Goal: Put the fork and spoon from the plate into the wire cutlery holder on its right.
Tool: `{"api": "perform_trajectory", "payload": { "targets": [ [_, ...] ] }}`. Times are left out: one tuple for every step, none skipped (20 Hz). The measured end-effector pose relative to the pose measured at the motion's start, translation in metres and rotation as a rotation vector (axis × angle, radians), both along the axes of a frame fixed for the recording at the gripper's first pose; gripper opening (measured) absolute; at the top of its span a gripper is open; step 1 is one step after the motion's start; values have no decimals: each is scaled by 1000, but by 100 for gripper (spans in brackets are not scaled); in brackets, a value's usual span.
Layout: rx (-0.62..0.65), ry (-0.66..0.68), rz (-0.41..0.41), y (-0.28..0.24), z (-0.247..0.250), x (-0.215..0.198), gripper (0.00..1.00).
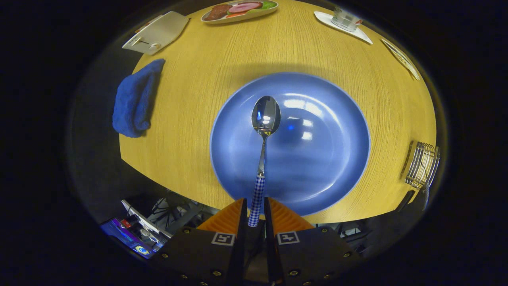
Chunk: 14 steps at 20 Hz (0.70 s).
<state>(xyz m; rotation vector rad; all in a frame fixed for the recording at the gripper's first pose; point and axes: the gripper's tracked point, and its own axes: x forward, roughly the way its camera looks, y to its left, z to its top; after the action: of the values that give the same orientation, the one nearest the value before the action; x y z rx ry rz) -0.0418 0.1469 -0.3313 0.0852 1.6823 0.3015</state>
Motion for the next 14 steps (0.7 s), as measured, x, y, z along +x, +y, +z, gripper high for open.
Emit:
{"api": "perform_trajectory", "payload": {
  "targets": [
    [-4, 3, 3, -1, -3, 1, 24],
    [-9, 11, 10, 0, -6, -1, 24],
    [-10, 18, 12, 0, -9, 0, 24],
    [-15, 22, 13, 2, -11, 0, 24],
    [-25, 19, 24, 1, -14, 1, 24],
    [-33, 14, 36, 0, -16, 2, 24],
    [-38, 15, 45, -1, -18, 2, 24],
    [-35, 20, 48, 0, -18, 1, 24],
    [-32, 24, 44, -1, -19, 0, 24],
    [-37, 40, 54, -4, -21, -4, 24],
    [-38, 51, 66, -3, -32, -3, 24],
    [-38, 45, 58, -8, -21, 2, 16],
    [-39, 45, 70, -11, -24, 2, 8],
    [-47, 37, 99, -14, -23, 1, 8]
  ]
}}
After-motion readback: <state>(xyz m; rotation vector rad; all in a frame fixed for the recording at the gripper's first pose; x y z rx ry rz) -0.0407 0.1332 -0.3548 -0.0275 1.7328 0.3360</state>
